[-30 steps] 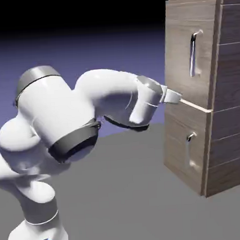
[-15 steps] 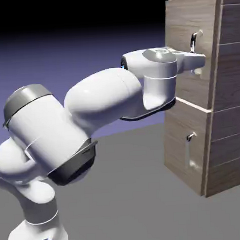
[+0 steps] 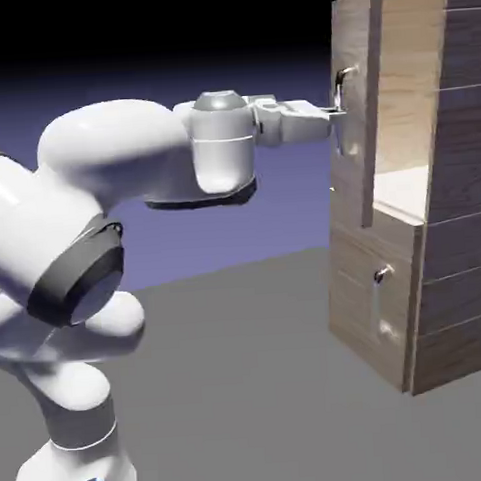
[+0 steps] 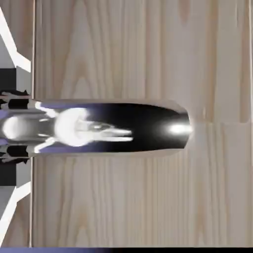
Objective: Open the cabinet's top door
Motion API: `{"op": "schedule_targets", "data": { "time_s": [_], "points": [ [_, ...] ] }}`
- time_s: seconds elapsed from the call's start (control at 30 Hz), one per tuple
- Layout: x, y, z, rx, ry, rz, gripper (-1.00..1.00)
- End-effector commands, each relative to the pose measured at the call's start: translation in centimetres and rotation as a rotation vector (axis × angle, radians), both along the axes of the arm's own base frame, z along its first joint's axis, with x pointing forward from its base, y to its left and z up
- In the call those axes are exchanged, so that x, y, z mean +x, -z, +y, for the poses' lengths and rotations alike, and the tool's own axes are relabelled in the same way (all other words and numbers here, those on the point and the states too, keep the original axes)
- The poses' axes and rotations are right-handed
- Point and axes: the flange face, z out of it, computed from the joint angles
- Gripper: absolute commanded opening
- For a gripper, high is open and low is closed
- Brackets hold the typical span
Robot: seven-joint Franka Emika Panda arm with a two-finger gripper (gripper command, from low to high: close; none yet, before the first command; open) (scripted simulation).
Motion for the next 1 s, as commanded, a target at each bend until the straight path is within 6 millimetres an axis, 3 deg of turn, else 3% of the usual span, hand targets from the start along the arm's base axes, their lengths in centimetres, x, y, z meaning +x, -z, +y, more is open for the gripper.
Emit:
{"op": "schedule_targets", "data": {
  "time_s": [0.0,0.47,0.97],
  "points": [
    [-0.4,0.0,0.6,0.0,0.029,0.0,-1.0],
    [-4.0,0.0,11.6,0.0,0.471,0.0,-1.0],
    [-2.7,0.0,23.0,0.0,0.909,0.0,-1.0]
  ]
}}
